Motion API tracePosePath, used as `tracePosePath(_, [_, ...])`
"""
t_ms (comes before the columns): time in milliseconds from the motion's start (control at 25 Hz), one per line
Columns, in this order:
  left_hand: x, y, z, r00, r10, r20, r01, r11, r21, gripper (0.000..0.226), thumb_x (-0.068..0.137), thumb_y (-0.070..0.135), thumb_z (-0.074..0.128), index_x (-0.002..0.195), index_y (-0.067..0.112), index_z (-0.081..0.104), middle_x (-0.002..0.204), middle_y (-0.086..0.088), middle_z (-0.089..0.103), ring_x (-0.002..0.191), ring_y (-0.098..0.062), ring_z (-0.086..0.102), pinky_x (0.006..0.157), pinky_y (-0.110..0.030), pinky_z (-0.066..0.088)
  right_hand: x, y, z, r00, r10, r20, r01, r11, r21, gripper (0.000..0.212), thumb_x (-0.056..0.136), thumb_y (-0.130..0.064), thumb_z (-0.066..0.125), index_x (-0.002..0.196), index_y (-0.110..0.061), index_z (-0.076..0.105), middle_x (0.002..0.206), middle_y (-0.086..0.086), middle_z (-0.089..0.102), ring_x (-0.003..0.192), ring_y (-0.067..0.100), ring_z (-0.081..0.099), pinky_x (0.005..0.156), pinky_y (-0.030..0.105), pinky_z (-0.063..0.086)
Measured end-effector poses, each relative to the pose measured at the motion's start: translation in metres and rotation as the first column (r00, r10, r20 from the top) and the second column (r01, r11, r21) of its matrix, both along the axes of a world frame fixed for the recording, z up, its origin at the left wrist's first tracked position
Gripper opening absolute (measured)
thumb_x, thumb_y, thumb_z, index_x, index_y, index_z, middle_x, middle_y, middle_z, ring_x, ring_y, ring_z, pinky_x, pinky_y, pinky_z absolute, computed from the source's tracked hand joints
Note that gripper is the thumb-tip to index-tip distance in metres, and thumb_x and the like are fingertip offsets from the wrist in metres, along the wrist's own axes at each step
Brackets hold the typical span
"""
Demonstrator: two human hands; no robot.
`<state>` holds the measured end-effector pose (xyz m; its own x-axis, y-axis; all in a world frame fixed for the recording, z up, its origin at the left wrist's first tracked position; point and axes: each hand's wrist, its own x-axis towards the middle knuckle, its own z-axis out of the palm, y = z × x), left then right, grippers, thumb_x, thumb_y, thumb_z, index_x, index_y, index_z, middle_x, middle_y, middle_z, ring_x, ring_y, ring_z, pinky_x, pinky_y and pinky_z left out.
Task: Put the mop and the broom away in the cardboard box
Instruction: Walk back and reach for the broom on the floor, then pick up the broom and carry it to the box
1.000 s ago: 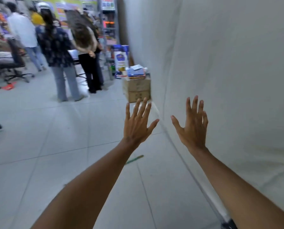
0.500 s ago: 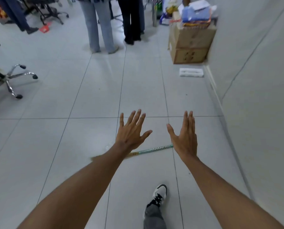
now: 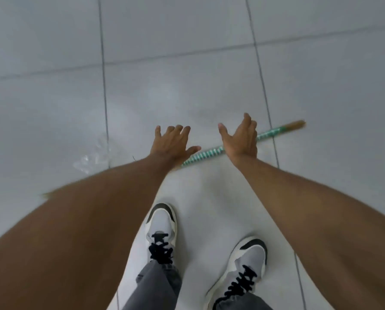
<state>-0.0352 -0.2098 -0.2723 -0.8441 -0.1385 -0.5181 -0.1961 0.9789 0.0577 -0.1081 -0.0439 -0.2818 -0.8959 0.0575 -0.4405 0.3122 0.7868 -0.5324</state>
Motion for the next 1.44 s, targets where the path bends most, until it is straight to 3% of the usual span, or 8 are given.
tracePosePath(160, [0.026, -0.012, -0.117, 0.990, -0.027, 0.139, 0.007, 0.990, 0.141, 0.063, 0.086, 0.055, 0.063, 0.129, 0.013, 0.045, 0.125, -0.011, 0.057, 0.111, -0.033, 0.058, 0.084, -0.047, 0.052, 0.005, -0.013, -0.114, 0.937, -0.241, 0.251, 0.248, 0.969, 0.001, 0.097, 0.090, -0.042, 0.069, 0.158, -0.011, 0.008, 0.155, 0.021, 0.035, 0.134, 0.042, 0.051, 0.109, 0.043, 0.042])
tracePosePath(360, [0.026, -0.004, -0.112, 0.973, -0.227, 0.043, 0.219, 0.966, 0.138, 0.036, 0.095, 0.036, 0.056, 0.124, 0.014, 0.052, 0.116, -0.008, 0.062, 0.096, -0.031, 0.064, 0.065, -0.037, 0.044, -0.002, -0.007, -0.106, 0.870, -0.405, 0.282, 0.446, 0.890, -0.098, 0.094, 0.093, -0.017, 0.061, 0.161, -0.017, -0.004, 0.147, 0.017, 0.041, 0.125, 0.039, 0.058, 0.107, 0.047, 0.051])
tracePosePath(520, [-0.035, 0.014, 0.027, 0.950, -0.306, -0.058, 0.311, 0.946, 0.096, 0.032, 0.098, 0.036, 0.050, 0.123, 0.016, 0.050, 0.114, -0.006, 0.061, 0.091, -0.032, 0.065, 0.062, -0.037, 0.042, -0.053, 0.028, 0.033, 0.828, -0.532, 0.177, 0.561, 0.794, -0.234, 0.090, 0.088, -0.013, 0.064, 0.160, -0.016, 0.011, 0.141, 0.014, 0.046, 0.118, 0.040, 0.063, 0.099, 0.052, 0.056])
tracePosePath(680, [-0.154, 0.065, 0.272, 0.846, -0.491, -0.209, 0.505, 0.863, 0.013, 0.035, 0.099, 0.040, 0.044, 0.129, 0.022, 0.047, 0.115, -0.004, 0.066, 0.093, -0.035, 0.068, 0.066, -0.037, 0.043, -0.129, 0.106, 0.277, 0.689, -0.724, 0.024, 0.674, 0.629, -0.387, 0.088, 0.083, -0.014, 0.067, 0.158, -0.011, 0.020, 0.140, 0.020, 0.052, 0.110, 0.042, 0.067, 0.096, 0.055, 0.058])
tracePosePath(840, [-0.228, 0.167, 0.560, 0.606, -0.696, -0.384, 0.723, 0.684, -0.097, 0.037, 0.099, 0.041, 0.045, 0.132, 0.025, 0.045, 0.116, -0.003, 0.066, 0.095, -0.034, 0.068, 0.067, -0.038, 0.045, -0.146, 0.220, 0.558, 0.449, -0.885, -0.124, 0.717, 0.439, -0.542, 0.074, 0.082, -0.013, 0.072, 0.145, -0.007, 0.034, 0.133, 0.024, 0.057, 0.077, 0.030, 0.066, 0.071, 0.045, 0.064])
tracePosePath(1080, [-0.175, 0.366, 0.879, 0.170, -0.774, -0.610, 0.911, 0.360, -0.203, 0.041, 0.098, 0.041, 0.047, 0.136, 0.025, 0.046, 0.119, -0.005, 0.066, 0.101, -0.036, 0.066, 0.078, -0.042, 0.050, -0.009, 0.401, 0.891, 0.017, -0.943, -0.334, 0.662, 0.260, -0.702, 0.069, 0.081, -0.014, 0.073, 0.139, -0.004, 0.037, 0.134, 0.022, 0.058, 0.098, 0.041, 0.073, 0.082, 0.053, 0.064])
tracePosePath(1240, [-0.066, 0.482, 0.951, -0.075, -0.783, -0.617, 0.961, 0.109, -0.256, 0.042, 0.099, 0.041, 0.044, 0.138, 0.025, 0.045, 0.118, -0.005, 0.066, 0.101, -0.035, 0.065, 0.080, -0.040, 0.049, 0.158, 0.480, 0.960, -0.232, -0.907, -0.350, 0.664, 0.115, -0.739, 0.063, 0.082, -0.013, 0.072, 0.134, -0.005, 0.037, 0.120, 0.013, 0.054, 0.062, 0.019, 0.064, 0.051, 0.031, 0.060])
tracePosePath(1440, [0.170, 0.623, 0.967, -0.395, -0.754, -0.525, 0.914, -0.266, -0.306, 0.046, 0.101, 0.040, 0.041, 0.144, 0.023, 0.040, 0.126, -0.007, 0.062, 0.107, -0.035, 0.063, 0.087, -0.045, 0.050, 0.443, 0.546, 0.971, -0.565, -0.783, -0.259, 0.614, -0.190, -0.766, 0.062, 0.084, -0.012, 0.074, 0.135, -0.002, 0.039, 0.116, 0.014, 0.053, 0.071, 0.027, 0.069, 0.068, 0.044, 0.064])
